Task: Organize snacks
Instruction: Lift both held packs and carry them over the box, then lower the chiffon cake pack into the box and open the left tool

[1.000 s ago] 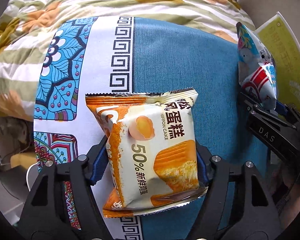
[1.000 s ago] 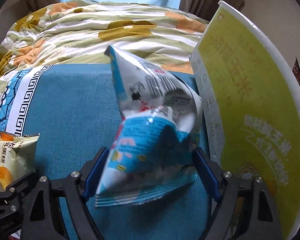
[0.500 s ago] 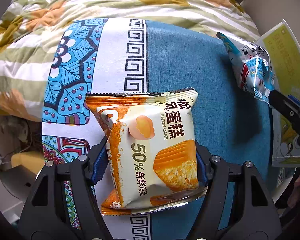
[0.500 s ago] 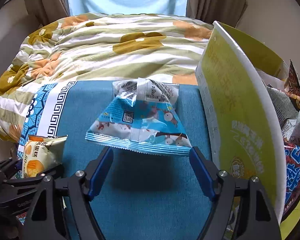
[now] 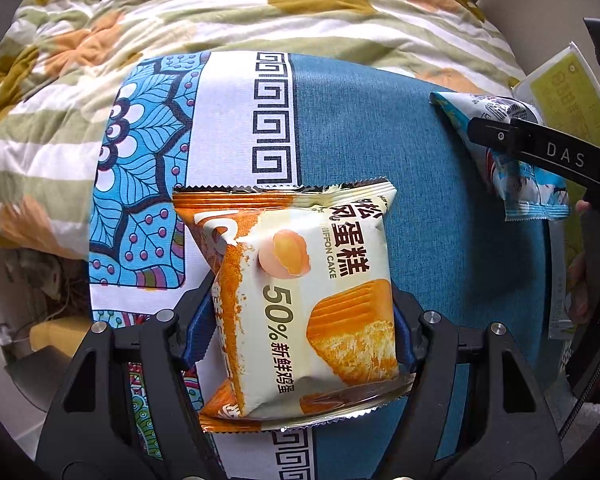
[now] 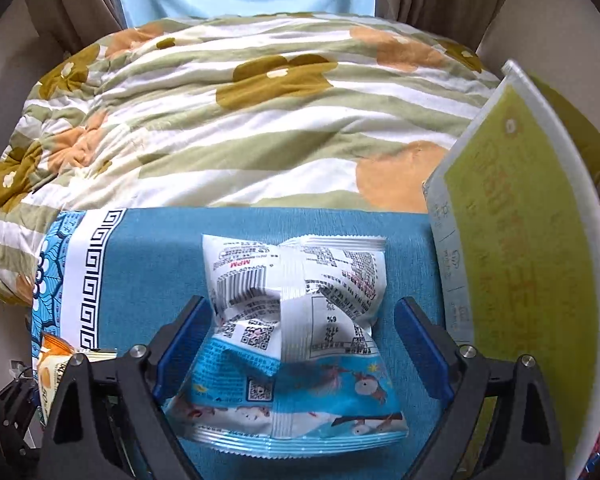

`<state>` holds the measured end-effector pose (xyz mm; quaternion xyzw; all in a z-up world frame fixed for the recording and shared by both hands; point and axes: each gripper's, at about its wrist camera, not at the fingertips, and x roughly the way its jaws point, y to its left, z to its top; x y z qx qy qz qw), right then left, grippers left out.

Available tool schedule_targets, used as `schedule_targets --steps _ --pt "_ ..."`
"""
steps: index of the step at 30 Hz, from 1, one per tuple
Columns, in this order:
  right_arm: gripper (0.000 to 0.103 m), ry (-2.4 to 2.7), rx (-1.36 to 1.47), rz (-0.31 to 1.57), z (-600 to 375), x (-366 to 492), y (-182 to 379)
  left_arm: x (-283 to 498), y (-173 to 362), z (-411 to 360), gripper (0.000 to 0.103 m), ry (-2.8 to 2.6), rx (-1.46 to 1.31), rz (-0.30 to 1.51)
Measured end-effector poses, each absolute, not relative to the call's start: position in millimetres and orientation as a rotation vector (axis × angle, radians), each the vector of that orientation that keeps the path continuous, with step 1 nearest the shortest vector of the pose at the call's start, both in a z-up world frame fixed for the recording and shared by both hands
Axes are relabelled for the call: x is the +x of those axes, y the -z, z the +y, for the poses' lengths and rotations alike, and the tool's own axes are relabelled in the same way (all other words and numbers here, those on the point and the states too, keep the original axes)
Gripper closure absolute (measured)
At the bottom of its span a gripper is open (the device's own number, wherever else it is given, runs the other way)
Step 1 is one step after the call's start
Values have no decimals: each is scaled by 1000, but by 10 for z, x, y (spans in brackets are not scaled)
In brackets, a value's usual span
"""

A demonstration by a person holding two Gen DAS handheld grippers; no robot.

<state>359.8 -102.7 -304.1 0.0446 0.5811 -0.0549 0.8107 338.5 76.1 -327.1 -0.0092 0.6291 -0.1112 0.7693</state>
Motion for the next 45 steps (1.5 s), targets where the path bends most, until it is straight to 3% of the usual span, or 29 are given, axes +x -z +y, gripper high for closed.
schedule_targets --steps 7,15,19,32,45 --pt "13 35 244 1277 -1187 3585 3203 3406 3262 753 39 259 -20 1363" --pt "34 25 234 1210 -1157 3378 3063 3333 3221 784 43 274 -19 1356" --pt "35 22 220 1177 -1118 3292 2920 3269 3089 767 43 279 -5 1331" --pt "35 14 235 997 -1104 2695 1866 3016 2019 477 43 379 55 1122" --pt "35 69 229 829 -2225 1907 1002 2711 960 -917 43 495 -15 953"
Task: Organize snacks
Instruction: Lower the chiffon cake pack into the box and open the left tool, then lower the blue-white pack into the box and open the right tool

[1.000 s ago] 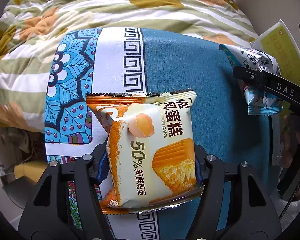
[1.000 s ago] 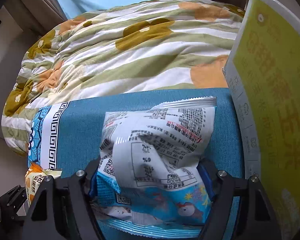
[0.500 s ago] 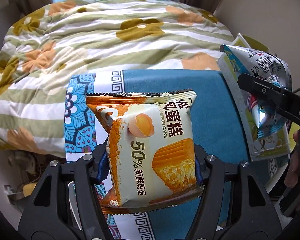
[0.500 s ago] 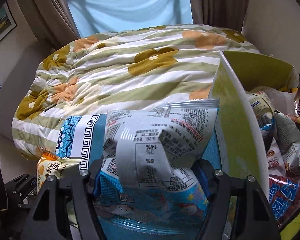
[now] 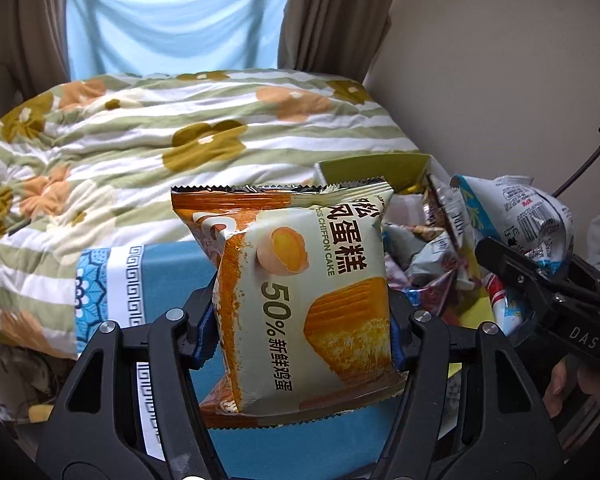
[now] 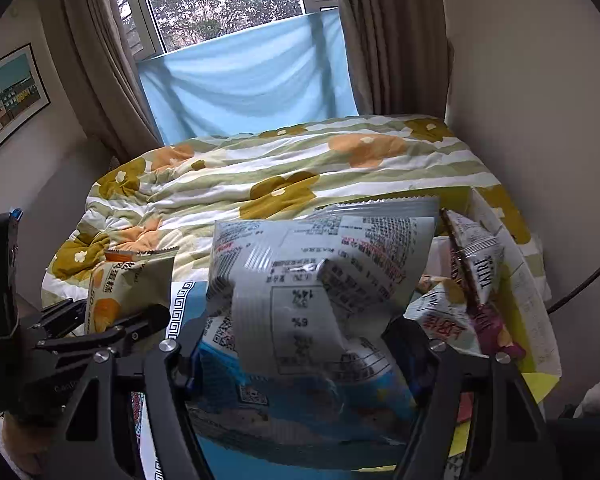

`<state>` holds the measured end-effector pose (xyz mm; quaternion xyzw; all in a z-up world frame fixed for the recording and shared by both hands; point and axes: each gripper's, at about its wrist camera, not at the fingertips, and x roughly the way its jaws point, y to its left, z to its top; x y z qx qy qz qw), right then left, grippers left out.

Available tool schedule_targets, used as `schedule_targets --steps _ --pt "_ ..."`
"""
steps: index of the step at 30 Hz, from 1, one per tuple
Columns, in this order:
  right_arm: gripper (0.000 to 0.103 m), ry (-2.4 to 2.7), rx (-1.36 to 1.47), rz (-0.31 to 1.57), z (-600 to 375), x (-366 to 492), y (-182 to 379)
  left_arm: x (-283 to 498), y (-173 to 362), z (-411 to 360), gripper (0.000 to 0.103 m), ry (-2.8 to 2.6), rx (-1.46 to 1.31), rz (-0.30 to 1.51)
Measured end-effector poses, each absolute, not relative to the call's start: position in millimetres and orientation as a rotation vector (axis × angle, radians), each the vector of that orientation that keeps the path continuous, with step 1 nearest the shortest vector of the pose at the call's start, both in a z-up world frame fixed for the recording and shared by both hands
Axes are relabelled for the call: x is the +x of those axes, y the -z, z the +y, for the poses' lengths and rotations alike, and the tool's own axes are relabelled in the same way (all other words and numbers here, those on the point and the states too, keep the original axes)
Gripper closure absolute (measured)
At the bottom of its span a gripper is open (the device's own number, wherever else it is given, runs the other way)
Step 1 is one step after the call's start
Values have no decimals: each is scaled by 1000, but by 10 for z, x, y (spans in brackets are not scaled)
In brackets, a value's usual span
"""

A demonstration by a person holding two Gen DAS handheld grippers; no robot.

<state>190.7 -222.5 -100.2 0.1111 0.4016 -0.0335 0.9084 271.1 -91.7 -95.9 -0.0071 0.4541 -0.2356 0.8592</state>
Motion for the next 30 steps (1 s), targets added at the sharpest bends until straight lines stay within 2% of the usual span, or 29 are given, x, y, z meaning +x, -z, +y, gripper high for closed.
schedule_targets --steps 7,14,16,18,19,30 --pt "35 100 250 828 -3185 1599 978 2626 896 -1984 43 510 -23 938" --pt "35 67 248 883 -3753 1529 1160 2793 1081 -2718 42 468 -36 978" --pt "35 47 246 898 -3834 1560 1211 2890 1165 -2820 37 444 -53 1000" --pt "35 24 246 910 -3902 1595 1260 2958 1235 -2871 11 408 -40 1027" --pt "35 12 246 916 -3920 1613 1281 2949 1240 -2867 7 390 -39 1020" --pt "35 -89 222 913 -3952 1609 1424 2387 1188 -2284 6 266 -21 961"
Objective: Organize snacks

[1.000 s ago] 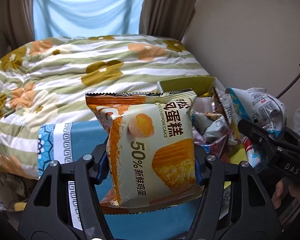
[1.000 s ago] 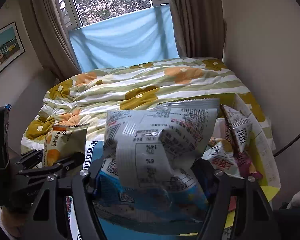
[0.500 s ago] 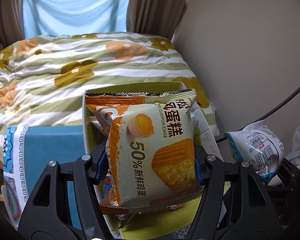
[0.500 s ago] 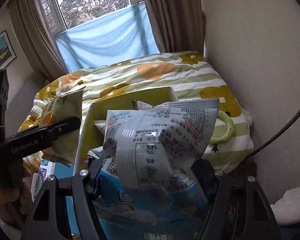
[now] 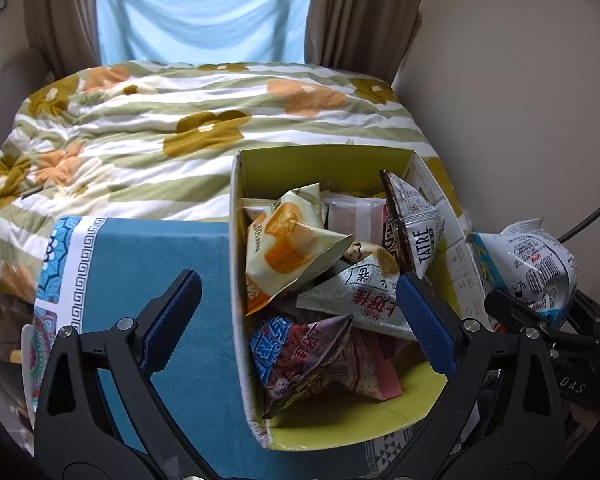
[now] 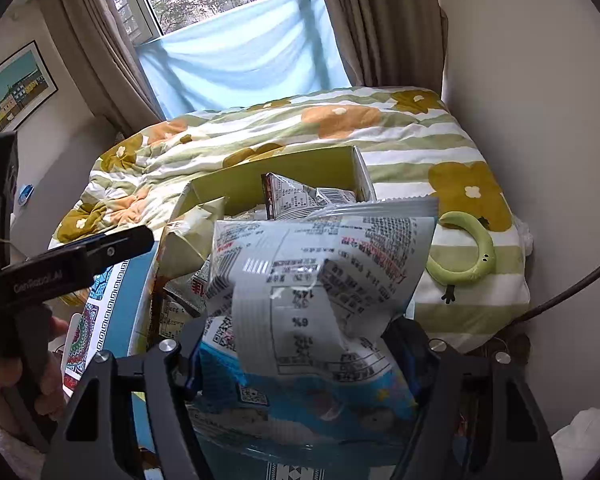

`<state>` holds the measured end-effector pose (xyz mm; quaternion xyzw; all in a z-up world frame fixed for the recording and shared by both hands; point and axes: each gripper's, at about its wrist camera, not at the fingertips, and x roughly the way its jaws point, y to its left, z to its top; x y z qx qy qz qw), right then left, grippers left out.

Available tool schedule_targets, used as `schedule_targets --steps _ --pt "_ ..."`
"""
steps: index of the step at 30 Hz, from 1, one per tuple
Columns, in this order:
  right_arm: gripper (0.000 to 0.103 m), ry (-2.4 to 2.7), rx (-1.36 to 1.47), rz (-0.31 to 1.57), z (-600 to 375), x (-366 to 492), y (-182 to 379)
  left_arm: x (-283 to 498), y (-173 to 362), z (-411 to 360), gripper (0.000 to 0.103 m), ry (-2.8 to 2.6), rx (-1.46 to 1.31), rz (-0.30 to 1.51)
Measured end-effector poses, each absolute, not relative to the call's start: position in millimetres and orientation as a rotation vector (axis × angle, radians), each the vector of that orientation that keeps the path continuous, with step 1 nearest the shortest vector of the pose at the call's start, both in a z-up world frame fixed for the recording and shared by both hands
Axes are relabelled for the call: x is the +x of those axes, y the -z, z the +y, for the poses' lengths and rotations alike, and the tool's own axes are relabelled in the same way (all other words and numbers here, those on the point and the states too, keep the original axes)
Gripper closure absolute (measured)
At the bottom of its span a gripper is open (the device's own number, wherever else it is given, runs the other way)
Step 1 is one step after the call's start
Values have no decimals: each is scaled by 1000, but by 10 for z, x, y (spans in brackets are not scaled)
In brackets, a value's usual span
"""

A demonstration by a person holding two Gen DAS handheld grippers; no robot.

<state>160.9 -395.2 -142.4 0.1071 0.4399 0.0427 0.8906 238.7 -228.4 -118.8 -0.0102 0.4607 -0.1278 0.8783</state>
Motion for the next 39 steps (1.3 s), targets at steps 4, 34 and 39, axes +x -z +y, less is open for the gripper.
schedule_targets --steps 4,34,39 --pt "35 -126 221 873 -3887 1610 1384 2227 1165 -2137 6 243 -46 943" --pt "1 -40 155 683 -3368 857 1014 1212 703 -1228 6 190 -6 807" --pt "1 -8 138 637 -3008 545 671 849 394 -860 0 167 17 704"
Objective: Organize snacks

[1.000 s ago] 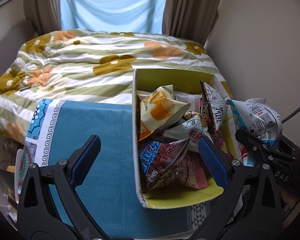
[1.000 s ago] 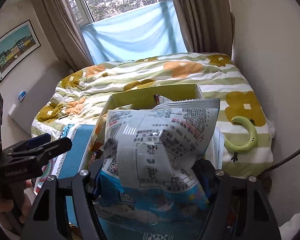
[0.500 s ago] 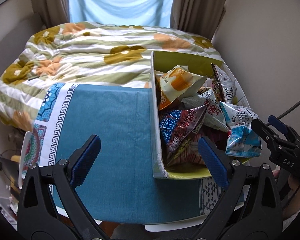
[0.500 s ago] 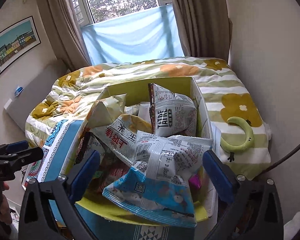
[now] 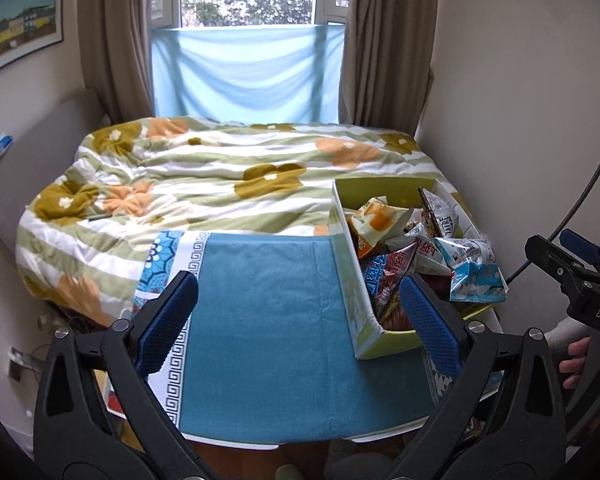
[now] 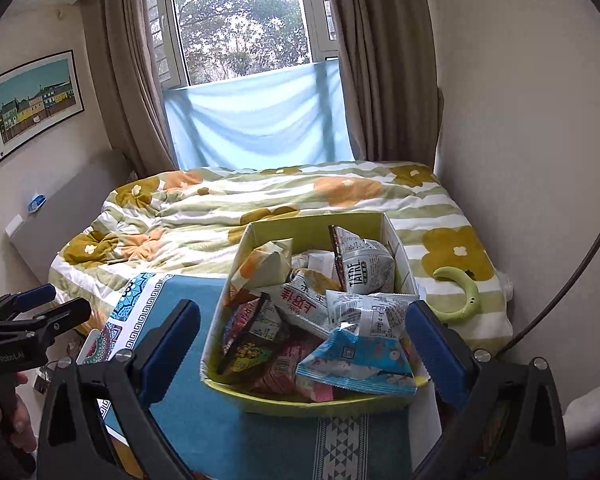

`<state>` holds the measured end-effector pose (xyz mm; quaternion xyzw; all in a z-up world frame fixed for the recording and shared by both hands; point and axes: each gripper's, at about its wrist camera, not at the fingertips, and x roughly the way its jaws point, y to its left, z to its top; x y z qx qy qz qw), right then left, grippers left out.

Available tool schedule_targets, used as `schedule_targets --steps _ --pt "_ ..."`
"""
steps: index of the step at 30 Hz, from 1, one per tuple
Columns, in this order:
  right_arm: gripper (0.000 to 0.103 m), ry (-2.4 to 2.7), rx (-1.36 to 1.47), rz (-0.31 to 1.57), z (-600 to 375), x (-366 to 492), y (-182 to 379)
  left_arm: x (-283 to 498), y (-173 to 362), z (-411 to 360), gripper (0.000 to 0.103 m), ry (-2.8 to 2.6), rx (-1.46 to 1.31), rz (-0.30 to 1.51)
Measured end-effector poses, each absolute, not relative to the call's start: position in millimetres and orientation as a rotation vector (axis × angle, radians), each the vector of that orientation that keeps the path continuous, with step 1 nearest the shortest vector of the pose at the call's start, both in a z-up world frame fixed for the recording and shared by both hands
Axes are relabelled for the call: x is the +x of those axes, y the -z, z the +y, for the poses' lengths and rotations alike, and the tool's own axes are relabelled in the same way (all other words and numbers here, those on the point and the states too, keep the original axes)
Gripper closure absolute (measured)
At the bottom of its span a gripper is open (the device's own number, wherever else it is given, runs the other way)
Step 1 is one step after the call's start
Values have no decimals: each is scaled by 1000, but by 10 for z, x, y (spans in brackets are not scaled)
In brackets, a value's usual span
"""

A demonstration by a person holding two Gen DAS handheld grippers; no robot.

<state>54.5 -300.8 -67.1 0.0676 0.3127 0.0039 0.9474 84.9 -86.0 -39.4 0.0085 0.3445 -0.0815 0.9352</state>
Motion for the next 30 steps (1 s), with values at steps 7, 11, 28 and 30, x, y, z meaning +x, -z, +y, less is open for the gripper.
schedule_targets --steps 7,11,28,30 --pt "1 20 104 632 -2484 191 482 435 238 -408 0 161 5 631" --pt "1 47 64 629 -2252 50 474 245 223 -252 0 138 30 597" --pt "1 106 72 631 -2032 -278 490 -68 191 -137 0 150 58 546" --pt "1 107 74 631 -2028 -285 493 -77 185 -148 0 151 60 545"
